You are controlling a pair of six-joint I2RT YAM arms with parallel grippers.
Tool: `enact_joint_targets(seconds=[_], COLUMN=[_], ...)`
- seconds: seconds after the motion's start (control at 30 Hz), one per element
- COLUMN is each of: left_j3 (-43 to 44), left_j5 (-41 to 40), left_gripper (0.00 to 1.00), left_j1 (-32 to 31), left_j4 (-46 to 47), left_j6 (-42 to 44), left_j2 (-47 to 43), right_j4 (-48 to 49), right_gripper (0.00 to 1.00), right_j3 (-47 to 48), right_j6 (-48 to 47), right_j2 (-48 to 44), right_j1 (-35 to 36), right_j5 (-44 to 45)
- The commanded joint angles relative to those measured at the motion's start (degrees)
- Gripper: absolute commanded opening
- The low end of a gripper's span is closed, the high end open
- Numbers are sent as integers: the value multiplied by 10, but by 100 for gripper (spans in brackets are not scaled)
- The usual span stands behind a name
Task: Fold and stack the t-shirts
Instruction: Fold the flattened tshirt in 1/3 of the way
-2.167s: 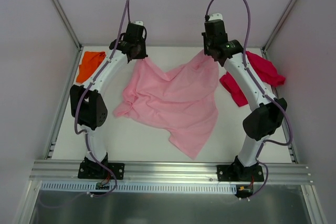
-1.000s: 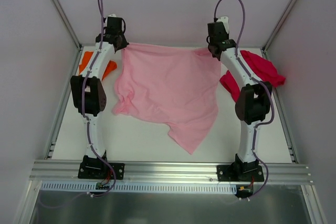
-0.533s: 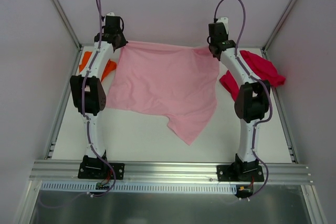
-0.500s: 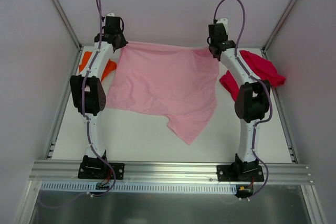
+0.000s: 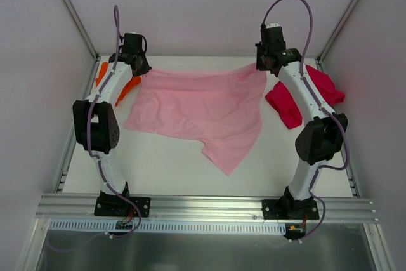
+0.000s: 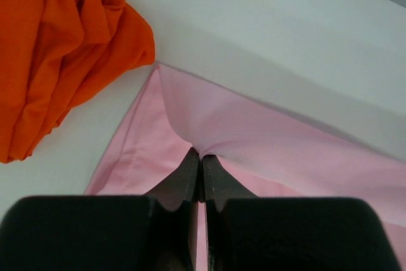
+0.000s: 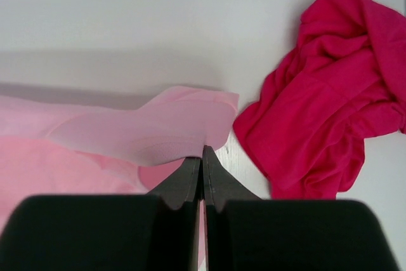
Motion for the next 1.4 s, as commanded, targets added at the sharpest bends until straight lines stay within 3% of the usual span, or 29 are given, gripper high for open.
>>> enact_joint_targets(seconds=[0.0, 0.4, 0.6, 0.87, 1.1, 1.2, 1.37], left_j3=[-10, -30, -56, -67, -77, -74, -79], left_j5=[0, -12, -1, 9, 18, 18, 32], left_gripper=[0, 0, 0, 0, 0, 0, 0], left_j1=[-4, -3, -3, -3, -2, -2, 3], left_j4=[-11, -41, -42, -68, -78, -81, -92], left_j6=[9, 30, 5, -11, -6, -1, -12], left_j2=[-52, -67, -76, -73, -76, -71, -55], right_j4=[-95, -185, -234, -234, -224, -150, -165], right_gripper=[1, 1, 1, 1, 1, 1, 1], right_j3=[38, -5, -15, -118, -186, -237, -200], right_j6=[5, -21, 13, 51, 71, 74, 72], right_j2=[-32, -106, -129, -154, -92, -91, -23], right_j1=[12, 34, 43, 63, 75, 76, 76], right_j5=[-70, -78, -41, -130, -158, -158, -163])
